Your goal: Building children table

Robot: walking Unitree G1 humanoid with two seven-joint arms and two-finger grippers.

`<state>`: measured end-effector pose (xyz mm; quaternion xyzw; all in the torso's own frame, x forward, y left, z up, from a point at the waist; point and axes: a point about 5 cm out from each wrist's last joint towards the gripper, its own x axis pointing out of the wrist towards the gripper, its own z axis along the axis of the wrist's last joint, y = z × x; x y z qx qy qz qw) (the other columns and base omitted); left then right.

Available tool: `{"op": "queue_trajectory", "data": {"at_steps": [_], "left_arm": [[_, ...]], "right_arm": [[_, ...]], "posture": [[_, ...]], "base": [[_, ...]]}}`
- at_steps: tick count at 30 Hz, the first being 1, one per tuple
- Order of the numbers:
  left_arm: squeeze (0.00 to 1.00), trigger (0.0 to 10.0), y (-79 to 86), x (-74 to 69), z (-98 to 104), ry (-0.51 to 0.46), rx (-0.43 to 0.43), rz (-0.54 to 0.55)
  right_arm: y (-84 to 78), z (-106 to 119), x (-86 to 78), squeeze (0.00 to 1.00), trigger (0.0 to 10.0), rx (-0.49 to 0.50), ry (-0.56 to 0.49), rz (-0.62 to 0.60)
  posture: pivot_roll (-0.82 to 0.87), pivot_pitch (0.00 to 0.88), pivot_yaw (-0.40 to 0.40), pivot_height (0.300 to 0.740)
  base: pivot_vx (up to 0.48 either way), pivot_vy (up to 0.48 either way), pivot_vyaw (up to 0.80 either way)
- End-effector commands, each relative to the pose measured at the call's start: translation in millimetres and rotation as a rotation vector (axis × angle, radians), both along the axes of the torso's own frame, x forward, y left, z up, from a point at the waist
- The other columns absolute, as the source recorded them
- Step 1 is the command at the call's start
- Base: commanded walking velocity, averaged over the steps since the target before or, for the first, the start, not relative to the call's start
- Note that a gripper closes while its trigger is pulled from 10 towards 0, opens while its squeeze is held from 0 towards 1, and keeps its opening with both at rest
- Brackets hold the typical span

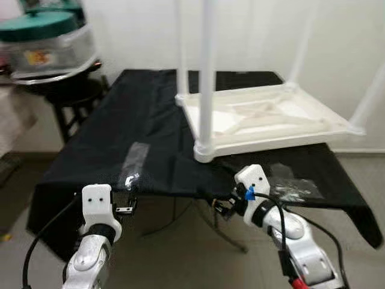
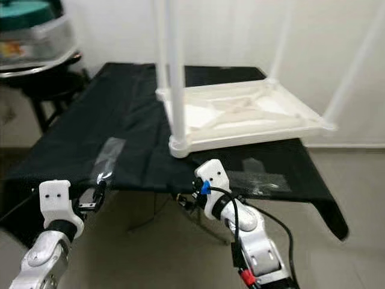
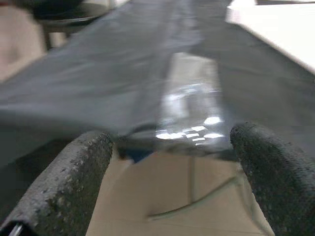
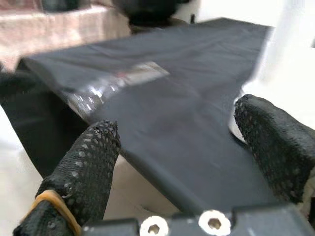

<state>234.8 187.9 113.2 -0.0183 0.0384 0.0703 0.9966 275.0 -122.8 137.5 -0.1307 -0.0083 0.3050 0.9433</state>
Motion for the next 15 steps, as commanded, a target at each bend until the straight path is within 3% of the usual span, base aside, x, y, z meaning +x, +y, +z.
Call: {"op": "queue_trajectory", "data": {"at_steps": [1, 8, 10, 15], "left_arm": [[0.0, 10.0, -1.3, 0.9, 1.6, -0.001, -0.02, -0.018], [0.0, 10.0, -6.7, 0.7, 5.0, -0.025, -0.017, -0.068], [0.0, 10.0, -7.3, 0.8, 5.5, -0.027, -0.017, -0.07], [0.0, 10.0, -8.4, 0.6, 8.1, -0.041, -0.04, -0.086]], "right_arm": [[-7.0, -0.4, 3.6, 0.0, 10.0, -0.004, -0.004, -0.061], [-8.5, 3.2, 1.8, 0.0, 10.0, 0.06, 0.028, -0.015], [-8.5, 7.3, 2.2, 0.0, 10.0, 0.088, 0.014, -0.022], [-14.9, 3.2, -2.0, 0.0, 10.0, 0.105, 0.033, -0.073]], "posture": [[-0.03, 0.043, -0.029, 0.74], [-0.03, 0.045, -0.031, 0.74], [-0.03, 0.046, -0.031, 0.74], [-0.04, 0.05, -0.033, 0.74]], "base": [[0.0, 0.0, 0.0], [0.0, 0.0, 0.11], [0.266, 0.0, 0.74], [0.322, 0.0, 0.0]]}}
